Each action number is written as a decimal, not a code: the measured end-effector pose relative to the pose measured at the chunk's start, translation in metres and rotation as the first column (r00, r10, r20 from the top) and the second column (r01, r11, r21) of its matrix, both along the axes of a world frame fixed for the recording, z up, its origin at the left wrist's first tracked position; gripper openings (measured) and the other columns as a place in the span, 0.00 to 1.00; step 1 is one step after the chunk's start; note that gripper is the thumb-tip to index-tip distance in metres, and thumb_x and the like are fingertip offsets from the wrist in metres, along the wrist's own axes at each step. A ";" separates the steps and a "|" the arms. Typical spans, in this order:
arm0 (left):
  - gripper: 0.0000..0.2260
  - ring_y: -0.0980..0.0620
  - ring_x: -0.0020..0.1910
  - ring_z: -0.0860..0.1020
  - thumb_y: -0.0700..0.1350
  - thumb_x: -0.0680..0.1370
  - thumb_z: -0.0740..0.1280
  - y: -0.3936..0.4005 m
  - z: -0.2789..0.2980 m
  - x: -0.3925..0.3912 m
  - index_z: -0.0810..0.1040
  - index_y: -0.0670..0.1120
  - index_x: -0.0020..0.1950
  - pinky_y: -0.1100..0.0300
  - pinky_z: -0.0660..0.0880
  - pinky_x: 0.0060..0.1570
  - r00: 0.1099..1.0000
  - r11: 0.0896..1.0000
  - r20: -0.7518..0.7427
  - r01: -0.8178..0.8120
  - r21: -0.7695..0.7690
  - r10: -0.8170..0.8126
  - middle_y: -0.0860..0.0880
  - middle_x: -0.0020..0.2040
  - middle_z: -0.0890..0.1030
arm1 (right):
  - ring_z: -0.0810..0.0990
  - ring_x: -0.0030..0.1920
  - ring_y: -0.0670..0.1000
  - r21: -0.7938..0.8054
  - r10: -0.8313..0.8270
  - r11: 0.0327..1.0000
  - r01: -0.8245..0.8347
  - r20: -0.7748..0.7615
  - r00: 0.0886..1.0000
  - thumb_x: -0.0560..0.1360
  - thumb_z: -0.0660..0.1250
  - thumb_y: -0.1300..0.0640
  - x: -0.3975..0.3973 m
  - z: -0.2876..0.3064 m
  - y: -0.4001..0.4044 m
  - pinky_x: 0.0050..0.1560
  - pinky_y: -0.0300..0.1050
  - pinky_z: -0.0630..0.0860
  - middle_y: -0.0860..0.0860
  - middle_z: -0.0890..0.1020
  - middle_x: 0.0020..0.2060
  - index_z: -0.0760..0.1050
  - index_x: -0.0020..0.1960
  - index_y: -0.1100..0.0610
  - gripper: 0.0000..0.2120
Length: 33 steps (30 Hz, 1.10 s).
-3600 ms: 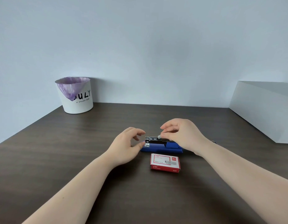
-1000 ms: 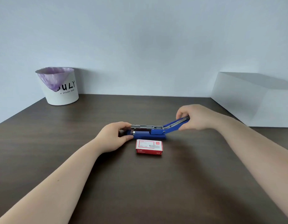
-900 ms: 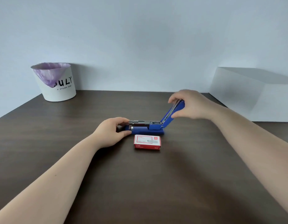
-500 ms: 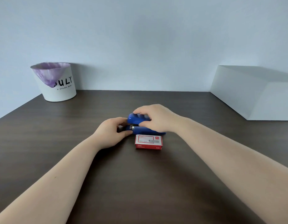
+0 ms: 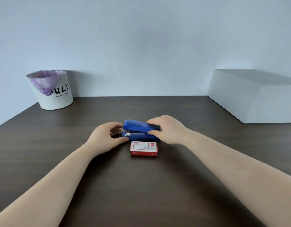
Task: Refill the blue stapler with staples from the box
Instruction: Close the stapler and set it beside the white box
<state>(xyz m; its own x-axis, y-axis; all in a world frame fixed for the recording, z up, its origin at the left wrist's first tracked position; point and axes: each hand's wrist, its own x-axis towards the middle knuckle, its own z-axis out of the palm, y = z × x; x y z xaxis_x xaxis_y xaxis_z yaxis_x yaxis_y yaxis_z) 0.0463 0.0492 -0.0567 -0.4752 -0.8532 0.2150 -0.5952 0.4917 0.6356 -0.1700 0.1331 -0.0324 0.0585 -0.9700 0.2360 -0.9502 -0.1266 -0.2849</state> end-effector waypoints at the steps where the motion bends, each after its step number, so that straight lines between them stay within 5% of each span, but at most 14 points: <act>1: 0.22 0.54 0.50 0.79 0.49 0.66 0.76 -0.002 0.001 0.002 0.76 0.50 0.58 0.58 0.74 0.58 1.000 1.000 0.008 0.000 0.028 0.000 0.52 0.49 0.81 | 0.74 0.44 0.53 -0.006 -0.010 1.000 0.011 0.015 1.000 0.76 0.64 0.50 -0.001 0.000 0.002 0.46 0.50 0.73 0.50 0.81 0.42 0.77 0.55 0.55 0.11; 8: 0.01 0.48 0.46 0.79 0.46 0.74 0.68 -0.013 0.014 -0.025 0.77 0.50 0.43 0.56 0.74 0.46 0.975 0.985 0.153 -0.151 -0.083 0.163 0.52 0.41 0.81 | 0.73 0.40 0.51 -0.079 -0.145 0.985 0.152 0.094 0.985 0.74 0.65 0.50 -0.034 -0.009 0.016 0.41 0.43 0.68 0.47 0.76 0.39 0.78 0.53 0.54 0.11; 16: 0.08 0.46 0.43 0.76 0.48 0.76 0.62 0.005 0.049 -0.152 0.76 0.44 0.44 0.57 0.71 0.41 0.988 0.985 0.062 -0.132 -0.115 0.140 0.48 0.43 0.80 | 0.78 0.43 0.54 -0.136 -0.422 0.875 0.465 0.256 0.870 0.73 0.66 0.54 -0.100 -0.017 0.040 0.44 0.47 0.76 0.52 0.81 0.42 0.76 0.52 0.57 0.10; 23: 0.08 0.45 0.42 0.74 0.46 0.76 0.61 0.036 0.023 -0.265 0.75 0.43 0.48 0.57 0.69 0.40 0.994 0.998 0.092 -0.057 0.015 0.055 0.47 0.45 0.78 | 0.73 0.39 0.55 -0.136 -0.581 0.751 0.646 0.329 0.744 0.74 0.62 0.58 -0.170 -0.020 0.050 0.37 0.43 0.67 0.53 0.76 0.37 0.75 0.46 0.62 0.07; 33: 0.08 0.48 0.42 0.73 0.49 0.77 0.59 0.028 -0.002 -0.325 0.76 0.48 0.48 0.58 0.68 0.41 0.989 0.994 0.103 -0.105 -0.038 0.109 0.49 0.47 0.81 | 0.75 0.43 0.59 -0.212 -0.651 0.634 0.743 0.373 0.662 0.76 0.62 0.58 -0.224 -0.027 0.009 0.38 0.46 0.67 0.60 0.80 0.44 0.73 0.46 0.65 0.09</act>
